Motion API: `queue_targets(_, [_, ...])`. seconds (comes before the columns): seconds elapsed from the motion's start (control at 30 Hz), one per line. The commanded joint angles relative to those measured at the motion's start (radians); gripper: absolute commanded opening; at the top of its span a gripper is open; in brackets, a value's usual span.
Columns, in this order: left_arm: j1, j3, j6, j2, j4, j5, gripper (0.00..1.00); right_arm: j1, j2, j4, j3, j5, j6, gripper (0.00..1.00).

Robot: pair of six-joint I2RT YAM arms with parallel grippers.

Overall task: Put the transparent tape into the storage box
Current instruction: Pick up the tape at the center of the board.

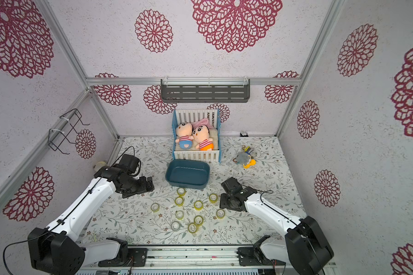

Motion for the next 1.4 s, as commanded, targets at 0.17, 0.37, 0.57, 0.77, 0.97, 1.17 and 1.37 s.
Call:
queue_targets(0.17, [0.0, -0.054, 0.009, -0.053, 0.084, -0.067, 0.97, 0.042, -0.046, -0.032, -0.046, 0.057, 0.08, 0.6])
queue_targets(0.37, [0.001, -0.079, 0.008, -0.086, 0.143, -0.079, 0.97, 0.064, -0.03, 0.003, -0.075, 0.036, 0.105, 0.6])
queue_targets(0.57, [0.001, -0.087, 0.002, -0.097, 0.159, -0.105, 0.97, 0.116, 0.018, 0.018, -0.055, 0.034, 0.122, 0.64])
queue_targets(0.77, [0.0, -0.088, 0.0, -0.115, 0.16, -0.114, 0.97, 0.118, 0.035, 0.032, -0.078, 0.059, 0.14, 0.65])
queue_targets(0.97, [0.0, -0.091, -0.003, -0.138, 0.163, -0.121, 0.97, 0.112, 0.053, 0.063, -0.106, 0.071, 0.15, 0.62])
queue_targets(1.17, [0.0, -0.094, -0.003, -0.151, 0.165, -0.122, 0.97, 0.105, 0.074, 0.046, -0.108, 0.12, 0.148, 0.54])
queue_targets(1.37, [0.0, -0.098, -0.007, -0.149, 0.173, -0.113, 0.97, 0.105, 0.026, 0.03, -0.122, 0.146, 0.161, 0.3])
